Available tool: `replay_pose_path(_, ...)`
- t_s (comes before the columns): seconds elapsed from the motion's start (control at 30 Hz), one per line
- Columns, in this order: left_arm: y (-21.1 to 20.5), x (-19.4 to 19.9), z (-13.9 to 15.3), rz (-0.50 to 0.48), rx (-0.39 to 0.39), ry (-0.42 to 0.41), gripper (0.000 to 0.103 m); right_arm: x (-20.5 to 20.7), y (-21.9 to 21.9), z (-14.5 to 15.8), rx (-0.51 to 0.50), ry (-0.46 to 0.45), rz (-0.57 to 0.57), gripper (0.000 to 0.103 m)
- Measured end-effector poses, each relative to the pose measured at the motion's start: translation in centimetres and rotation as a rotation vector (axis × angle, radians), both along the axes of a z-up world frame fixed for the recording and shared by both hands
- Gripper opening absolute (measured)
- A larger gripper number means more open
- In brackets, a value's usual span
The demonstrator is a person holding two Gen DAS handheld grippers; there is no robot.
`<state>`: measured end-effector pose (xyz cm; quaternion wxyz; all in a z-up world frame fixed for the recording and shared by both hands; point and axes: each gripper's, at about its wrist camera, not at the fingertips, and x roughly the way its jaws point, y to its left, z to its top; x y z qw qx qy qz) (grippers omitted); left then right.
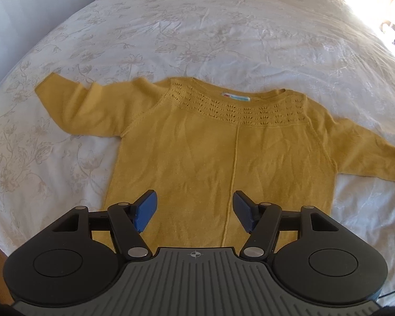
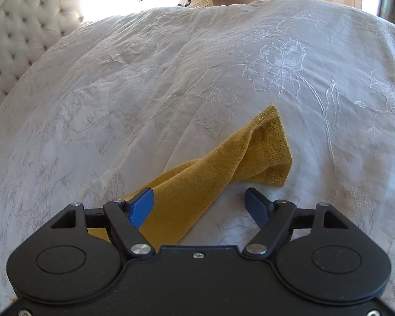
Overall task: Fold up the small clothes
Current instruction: 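Move the right gripper to the yellow sleeve cuff and grasp it, then fold the cuff back along the sleeve with the right gripper and release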
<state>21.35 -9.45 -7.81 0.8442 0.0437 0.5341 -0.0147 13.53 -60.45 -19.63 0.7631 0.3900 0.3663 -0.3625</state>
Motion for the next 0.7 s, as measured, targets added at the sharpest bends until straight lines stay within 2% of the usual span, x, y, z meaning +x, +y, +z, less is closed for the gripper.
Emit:
replay_pose_path(0.03,0.2,0.1,-0.1,-0.001,0.001,0.0,0.062,0.1,-0.2,-0.2,-0.003,0.012,-0.009,0.062)
replay_pose_path(0.07,0.5,0.1,-0.1,-0.002,0.001,0.0,0.062,0.2,-0.1,-0.1,-0.009,0.025,-0.009,0.036)
replay_pose_path(0.1,0.7,0.2,-0.3,-0.006,-0.001,0.003,0.062,0.4,0.1,0.2,-0.02,0.031,-0.001,0.023)
replay_pose_path(0.13,1.0,0.3,-0.4,-0.011,-0.004,0.006,0.062,0.6,0.5,0.7,-0.039,0.026,0.016,0.017)
replay_pose_path(0.27,2.6,1.1,-1.0,-0.04,-0.02,0.011,0.062,2.5,3.6,4.6,-0.165,0.002,0.146,0.011)
replay_pose_path(0.37,4.0,1.8,-1.3,-0.058,-0.025,0.001,0.062,4.6,8.0,8.4,-0.243,-0.054,0.288,0.011)
replay_pose_path(0.47,5.8,2.5,-1.7,-0.061,-0.029,0.0,0.062,7.2,14.4,11.7,-0.302,-0.131,0.463,0.011)
replay_pose_path(0.6,8.5,3.2,-2.1,-0.053,-0.028,0.002,0.062,10.4,23.7,13.7,-0.318,-0.225,0.693,0.011)
replay_pose_path(0.7,10.5,3.3,-2.3,-0.043,-0.021,0.007,0.062,12.5,29.9,12.9,-0.251,-0.258,0.824,0.011)
